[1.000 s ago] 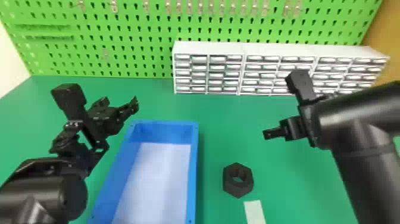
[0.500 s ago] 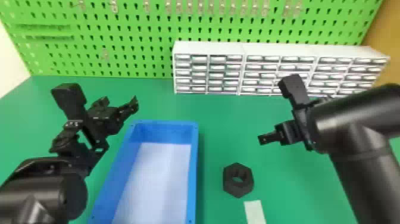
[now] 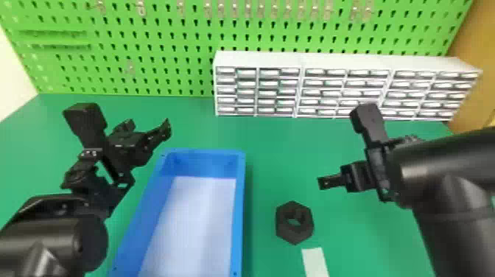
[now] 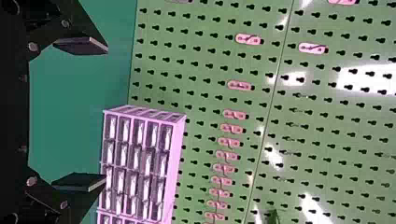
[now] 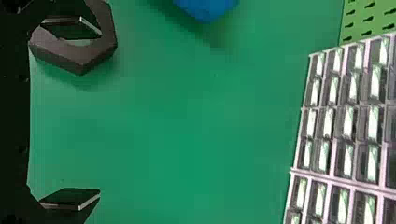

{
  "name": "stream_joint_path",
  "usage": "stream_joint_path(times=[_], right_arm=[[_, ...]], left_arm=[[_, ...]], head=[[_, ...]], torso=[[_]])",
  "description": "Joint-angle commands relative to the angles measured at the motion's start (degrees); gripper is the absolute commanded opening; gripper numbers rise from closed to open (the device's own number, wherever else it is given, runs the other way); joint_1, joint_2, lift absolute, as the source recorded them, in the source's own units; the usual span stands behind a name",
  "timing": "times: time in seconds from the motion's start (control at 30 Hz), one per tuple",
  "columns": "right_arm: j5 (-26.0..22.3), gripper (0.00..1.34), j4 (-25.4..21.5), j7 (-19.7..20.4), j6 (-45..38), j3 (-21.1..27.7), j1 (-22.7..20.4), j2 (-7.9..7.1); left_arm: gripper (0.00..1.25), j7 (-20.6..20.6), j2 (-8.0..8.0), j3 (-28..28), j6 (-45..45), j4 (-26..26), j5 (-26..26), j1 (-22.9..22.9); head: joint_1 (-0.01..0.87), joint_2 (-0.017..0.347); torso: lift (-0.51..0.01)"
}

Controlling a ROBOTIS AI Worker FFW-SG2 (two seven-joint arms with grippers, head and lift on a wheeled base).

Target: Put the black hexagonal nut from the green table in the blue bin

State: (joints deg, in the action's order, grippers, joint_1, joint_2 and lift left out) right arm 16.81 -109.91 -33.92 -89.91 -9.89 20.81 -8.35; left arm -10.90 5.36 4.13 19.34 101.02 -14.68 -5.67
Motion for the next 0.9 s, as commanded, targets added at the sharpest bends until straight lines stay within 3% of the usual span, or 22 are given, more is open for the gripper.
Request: stream_joint_path(times=[0.0,0.87], right_arm=[[0.4,1.23,-1.5,0.0,-0.2,-0.4,-1.6,0.71],[3.4,1.23,-5.1,0.0,-0.2,0.6,-7.8,2.11]], left_arm=[[0.95,0.0,0.00,-0.1,0.0,0.1,0.0,0.0],[0.95,0.0,0.00,0.3,0.0,0.3,0.0,0.3]], head=[[0.666,0.032],[0.666,0.032]], torso=[[-0.100],[-0.100]])
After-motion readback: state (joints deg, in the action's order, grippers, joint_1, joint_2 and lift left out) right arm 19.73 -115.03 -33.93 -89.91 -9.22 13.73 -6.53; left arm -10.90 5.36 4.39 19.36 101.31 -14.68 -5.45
